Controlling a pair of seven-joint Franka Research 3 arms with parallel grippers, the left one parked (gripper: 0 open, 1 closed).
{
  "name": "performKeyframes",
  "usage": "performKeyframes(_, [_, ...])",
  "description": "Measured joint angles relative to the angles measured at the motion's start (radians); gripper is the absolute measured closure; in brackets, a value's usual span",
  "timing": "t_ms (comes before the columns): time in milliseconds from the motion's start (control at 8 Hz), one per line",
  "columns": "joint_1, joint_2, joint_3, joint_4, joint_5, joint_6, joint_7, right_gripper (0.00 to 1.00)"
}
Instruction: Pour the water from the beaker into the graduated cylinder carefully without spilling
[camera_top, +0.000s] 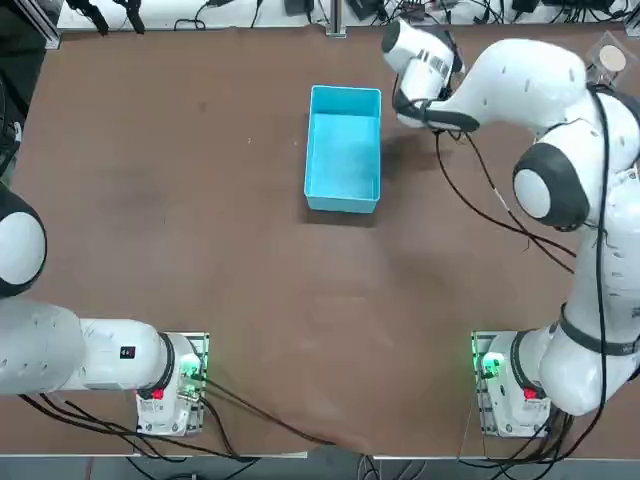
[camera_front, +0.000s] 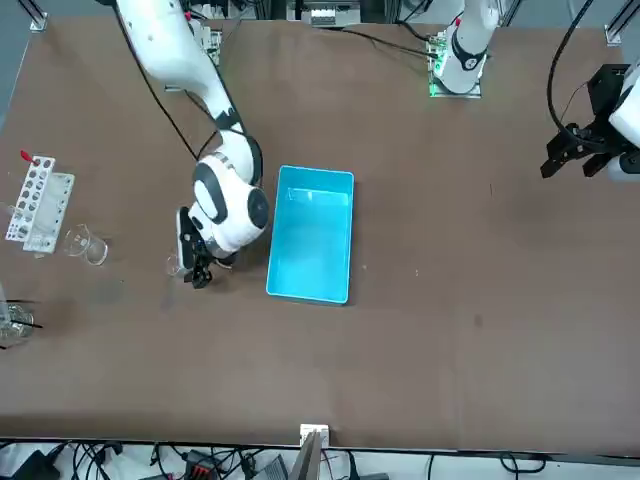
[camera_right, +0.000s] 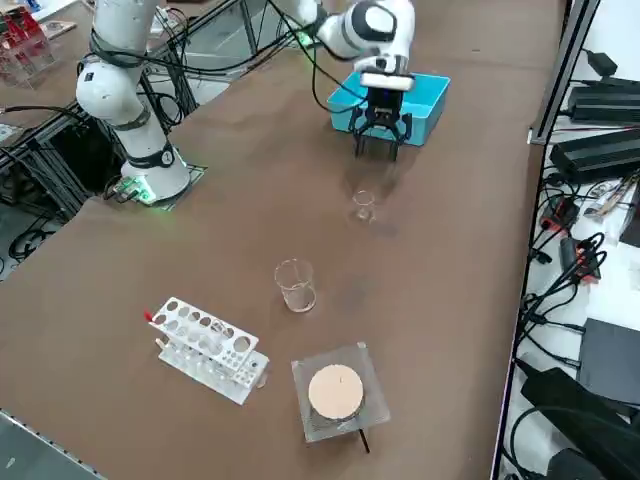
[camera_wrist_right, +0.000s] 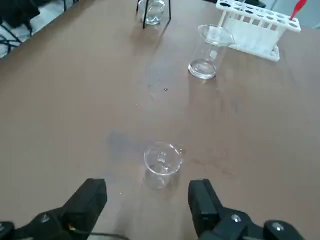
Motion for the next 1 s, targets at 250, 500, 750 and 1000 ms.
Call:
performKeyframes(250, [-0.045,-0.102,-0.004,0.003,0.145,-0.005,-0.245,0.0])
performKeyframes(500, [-0.1,-0.169,-0.007,0.002,0.277,-0.036,-0.494,0.0])
performKeyframes(750, [-0.159,-0.22,-0.01,0.016,0.417,-0.121,-0.764,0.0])
performKeyframes(1000, [-0.25,-0.27,-0.012,0.079,0.535,-0.257,-1.08,0.0])
